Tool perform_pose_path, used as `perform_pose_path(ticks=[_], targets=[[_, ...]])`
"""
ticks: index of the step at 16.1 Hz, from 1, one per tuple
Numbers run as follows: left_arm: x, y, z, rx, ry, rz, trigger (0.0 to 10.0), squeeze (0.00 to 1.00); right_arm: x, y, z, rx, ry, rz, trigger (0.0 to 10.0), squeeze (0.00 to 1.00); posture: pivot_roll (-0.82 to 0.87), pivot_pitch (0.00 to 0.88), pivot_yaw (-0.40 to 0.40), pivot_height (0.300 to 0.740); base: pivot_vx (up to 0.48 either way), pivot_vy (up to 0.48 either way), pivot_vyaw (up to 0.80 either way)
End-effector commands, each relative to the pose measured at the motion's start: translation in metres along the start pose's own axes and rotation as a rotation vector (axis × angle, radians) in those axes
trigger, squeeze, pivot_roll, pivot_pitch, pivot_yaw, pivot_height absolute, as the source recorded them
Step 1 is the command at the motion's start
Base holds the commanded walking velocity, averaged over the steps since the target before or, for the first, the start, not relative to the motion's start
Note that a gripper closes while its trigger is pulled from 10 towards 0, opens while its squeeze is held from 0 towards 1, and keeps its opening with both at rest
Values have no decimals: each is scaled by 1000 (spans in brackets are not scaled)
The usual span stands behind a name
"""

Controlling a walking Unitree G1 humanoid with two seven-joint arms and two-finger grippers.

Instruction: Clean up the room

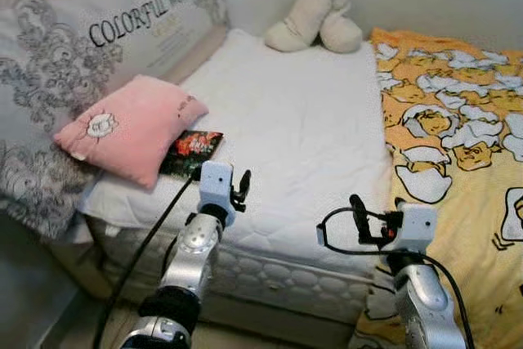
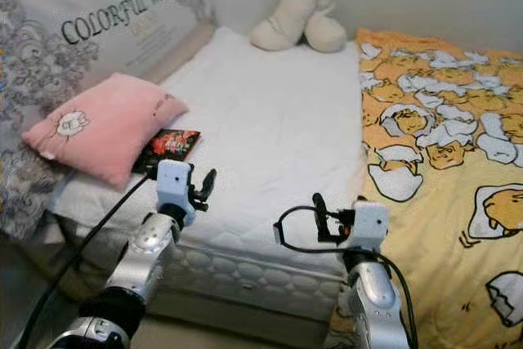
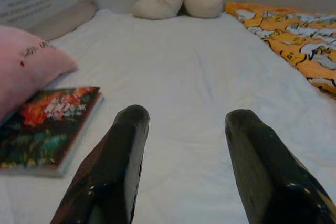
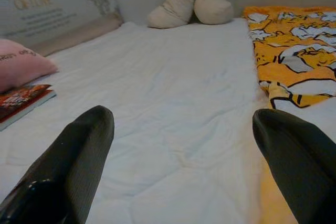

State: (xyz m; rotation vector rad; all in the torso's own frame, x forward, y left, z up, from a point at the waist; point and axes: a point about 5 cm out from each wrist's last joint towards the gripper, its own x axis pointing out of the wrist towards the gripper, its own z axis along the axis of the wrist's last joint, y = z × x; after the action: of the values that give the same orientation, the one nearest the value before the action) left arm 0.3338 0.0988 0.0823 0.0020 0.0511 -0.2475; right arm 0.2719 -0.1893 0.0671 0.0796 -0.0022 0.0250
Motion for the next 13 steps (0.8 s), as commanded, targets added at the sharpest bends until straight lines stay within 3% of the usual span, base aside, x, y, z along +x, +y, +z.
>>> perform_pose_path(ticks=[1, 9, 11, 13], targets=[[5, -8, 5, -2, -9, -22, 10000, 0, 1, -3, 3, -14, -5, -2, 10000, 0, 22, 0, 41, 740, 0, -472, 0], [10, -17, 7, 5, -13, -93, 10000, 0, 0, -3, 3, -26, -1, 2, 10000, 0, 4, 0, 47, 740, 0, -466, 0], [4, -8, 1, -19, 2, -88, 10000, 0, -3, -4, 2, -25, -8, -10, 10000, 0, 11, 0, 47, 740, 0, -465, 0], [-18, 14, -11, 37, -8, -89, 10000, 0, -22, -15, 2, -42, -35, -95, 10000, 0, 23, 0, 31, 740, 0, -465, 0]])
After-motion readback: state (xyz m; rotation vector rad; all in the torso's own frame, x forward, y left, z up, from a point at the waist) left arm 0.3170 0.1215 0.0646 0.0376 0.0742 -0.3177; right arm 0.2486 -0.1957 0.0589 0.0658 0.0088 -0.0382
